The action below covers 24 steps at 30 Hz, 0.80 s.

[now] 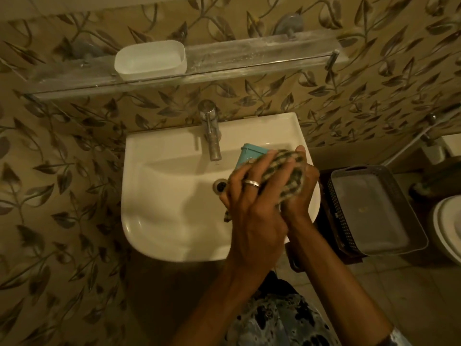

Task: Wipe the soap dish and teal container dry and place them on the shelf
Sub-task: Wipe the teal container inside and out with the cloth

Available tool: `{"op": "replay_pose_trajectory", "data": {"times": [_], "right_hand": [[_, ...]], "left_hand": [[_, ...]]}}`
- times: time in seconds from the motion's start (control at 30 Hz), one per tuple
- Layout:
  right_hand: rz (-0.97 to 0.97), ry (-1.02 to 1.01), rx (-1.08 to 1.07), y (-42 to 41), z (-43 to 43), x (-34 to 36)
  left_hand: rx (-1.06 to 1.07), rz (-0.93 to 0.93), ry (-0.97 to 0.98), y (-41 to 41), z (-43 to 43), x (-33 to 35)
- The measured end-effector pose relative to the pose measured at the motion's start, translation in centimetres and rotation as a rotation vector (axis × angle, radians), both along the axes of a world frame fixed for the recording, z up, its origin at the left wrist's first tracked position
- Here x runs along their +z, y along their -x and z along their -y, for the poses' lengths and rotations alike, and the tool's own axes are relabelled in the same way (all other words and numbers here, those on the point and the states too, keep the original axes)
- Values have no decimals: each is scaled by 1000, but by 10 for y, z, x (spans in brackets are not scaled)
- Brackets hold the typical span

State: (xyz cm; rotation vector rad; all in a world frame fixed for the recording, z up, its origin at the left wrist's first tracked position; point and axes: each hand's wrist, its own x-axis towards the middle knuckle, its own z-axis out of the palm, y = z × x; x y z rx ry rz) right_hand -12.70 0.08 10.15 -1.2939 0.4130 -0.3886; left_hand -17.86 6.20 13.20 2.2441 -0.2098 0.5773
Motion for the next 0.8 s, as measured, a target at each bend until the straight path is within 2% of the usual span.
{"op": "replay_pose_trajectory", "data": {"times": [0.1, 0.17, 0.23, 0.33, 0.4, 0.5, 0.57, 0.7, 0.8], "right_hand": [[-202, 43, -107, -16, 14, 2], [-240, 46, -119, -14, 12, -1], [-233, 58, -146, -9, 8, -2], [-220, 88, -155, -12, 9, -3], [-209, 125, -162, -10, 9, 0], [-80, 108, -82, -4, 10, 1], [-89, 106, -74, -3, 10, 1], [-263, 53, -170, -8, 9, -2], [-277, 65, -171, -4, 7, -7]], "left_hand": [[80, -76, 204, -15, -20, 0], [134, -158, 365, -25, -31, -3], [143, -186, 447, -28, -34, -5], [119, -164, 382, -17, -21, -4], [67, -136, 286, -5, -9, -3], [-24, -78, 95, 3, 0, -2], [-44, -54, 54, 1, -3, -3], [-9, -96, 214, -16, -26, -9], [25, -182, 364, -25, -39, -11]]}}
